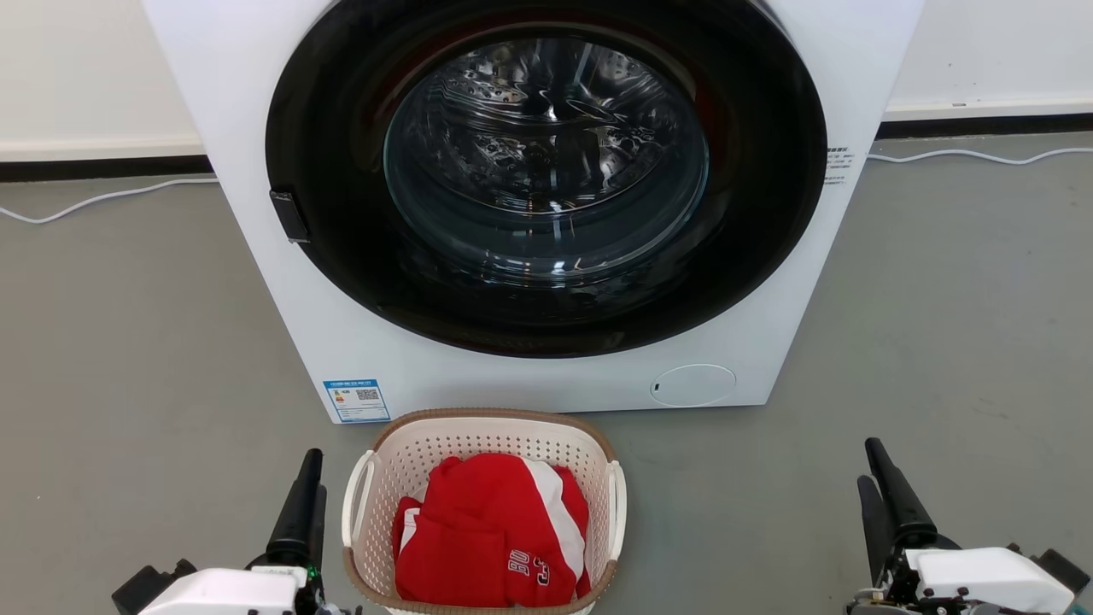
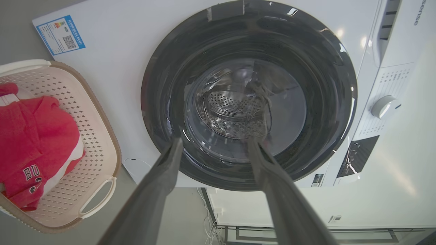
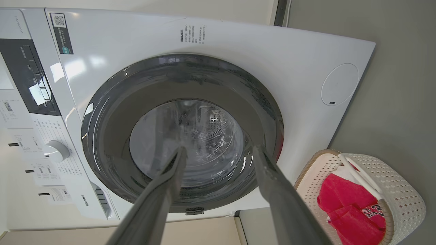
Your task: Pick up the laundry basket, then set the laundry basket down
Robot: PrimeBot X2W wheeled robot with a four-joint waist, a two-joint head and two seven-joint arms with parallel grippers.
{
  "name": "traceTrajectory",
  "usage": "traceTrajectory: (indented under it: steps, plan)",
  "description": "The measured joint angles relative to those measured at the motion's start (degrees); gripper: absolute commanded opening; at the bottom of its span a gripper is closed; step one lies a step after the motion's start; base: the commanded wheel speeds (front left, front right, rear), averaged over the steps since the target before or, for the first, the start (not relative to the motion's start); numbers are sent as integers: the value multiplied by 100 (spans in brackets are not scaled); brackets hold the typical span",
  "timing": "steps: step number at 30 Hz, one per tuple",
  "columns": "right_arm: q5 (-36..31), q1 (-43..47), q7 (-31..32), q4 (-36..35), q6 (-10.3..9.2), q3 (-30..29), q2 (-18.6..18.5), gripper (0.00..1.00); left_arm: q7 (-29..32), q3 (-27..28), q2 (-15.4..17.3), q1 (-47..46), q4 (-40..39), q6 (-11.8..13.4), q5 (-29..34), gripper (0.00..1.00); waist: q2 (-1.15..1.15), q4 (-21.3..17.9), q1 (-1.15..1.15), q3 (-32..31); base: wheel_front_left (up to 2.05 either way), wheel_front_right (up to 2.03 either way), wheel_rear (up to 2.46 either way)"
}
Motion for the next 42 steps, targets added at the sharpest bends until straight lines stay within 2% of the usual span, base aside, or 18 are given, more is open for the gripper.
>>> traceTrajectory:
  steps: [8, 24, 42]
  plan:
    - [-425, -7, -119, -122, 0, 82, -73, 100, -107, -116, 5, -2, -66, 0, 455, 100, 0, -3, 0, 28, 0, 0, 0]
    - [-1544, -129, -394, -322, 4, 364, -180, 100, -358, -205, 14, -103, -191, -1, 2152, 100, 0, -8, 0, 59, 0, 0, 0]
    - [-3038, -260, -681, -376, 5, 458, -244, 100, -659, -359, 21, -155, -178, -1, 3645, 100, 0, -22, -1, 112, 0, 0, 0]
